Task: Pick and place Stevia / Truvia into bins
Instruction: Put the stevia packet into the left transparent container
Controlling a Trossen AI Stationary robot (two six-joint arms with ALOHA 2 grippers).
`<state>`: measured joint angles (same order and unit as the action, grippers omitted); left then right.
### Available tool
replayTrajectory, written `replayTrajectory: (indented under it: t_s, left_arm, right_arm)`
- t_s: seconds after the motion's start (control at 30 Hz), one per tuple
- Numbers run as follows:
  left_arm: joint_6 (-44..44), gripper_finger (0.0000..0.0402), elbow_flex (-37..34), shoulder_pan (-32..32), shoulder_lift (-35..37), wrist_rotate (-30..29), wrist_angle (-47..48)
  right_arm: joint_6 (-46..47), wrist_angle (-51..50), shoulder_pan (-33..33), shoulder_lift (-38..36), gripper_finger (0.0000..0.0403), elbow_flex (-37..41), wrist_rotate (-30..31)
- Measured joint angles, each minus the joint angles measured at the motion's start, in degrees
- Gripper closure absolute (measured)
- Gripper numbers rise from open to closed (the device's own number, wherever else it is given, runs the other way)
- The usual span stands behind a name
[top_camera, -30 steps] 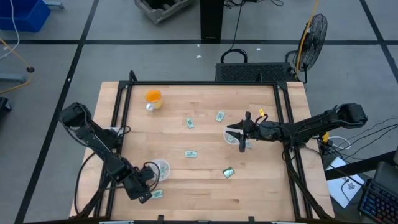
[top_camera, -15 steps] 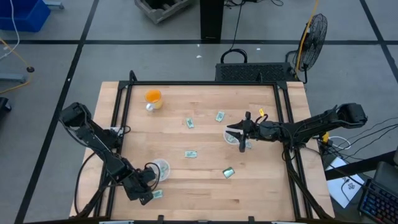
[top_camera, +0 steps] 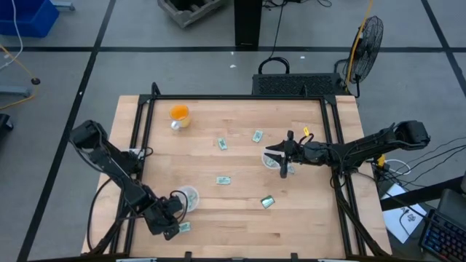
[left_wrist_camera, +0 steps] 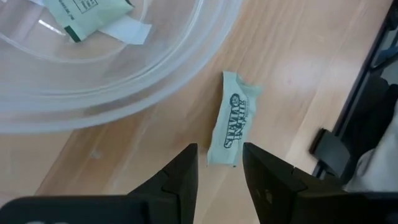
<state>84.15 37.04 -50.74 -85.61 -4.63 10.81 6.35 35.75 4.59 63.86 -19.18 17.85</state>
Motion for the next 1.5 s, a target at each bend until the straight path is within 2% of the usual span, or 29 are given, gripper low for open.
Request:
replayTrajectory:
  t_s: [0.23,0.7,0.8,1.07,1.33,1.5]
  left_arm:
    - [0.01,0.0270,0.00,-0.39,-2.47,0.12,-1.61]
    - [-0.43,0.0272,-0.01,-0.35,-2.62,0.56,-2.01]
    - [-0.49,0.0292,-0.02,-0.35,-2.66,0.58,-1.99]
    - [-3.24,0.0394,-0.02,-0.35,-2.77,0.97,-2.19]
    - [-3.44,0.0397,-0.02,-0.35,-2.75,1.63,-2.31]
    - [-6.62,0.0397,-0.02,0.44,-2.73,0.69,-6.42]
  right_arm:
    - [0.00,0.00,-0.01,0.00,0.0298,0.00,0.00]
    - [0.00,-0.01,-0.01,0.00,0.0298,0.00,0.00]
    - [0.00,-0.01,-0.01,0.00,0.0298,0.00,0.00]
    - [0.00,0.00,-0.01,0.01,0.0298,0.00,0.00]
    - [0.00,0.00,-0.01,0.00,0.0298,0.00,0.00]
    - [0.00,0.01,-0.01,0.00,0.0298,0.00,0.00]
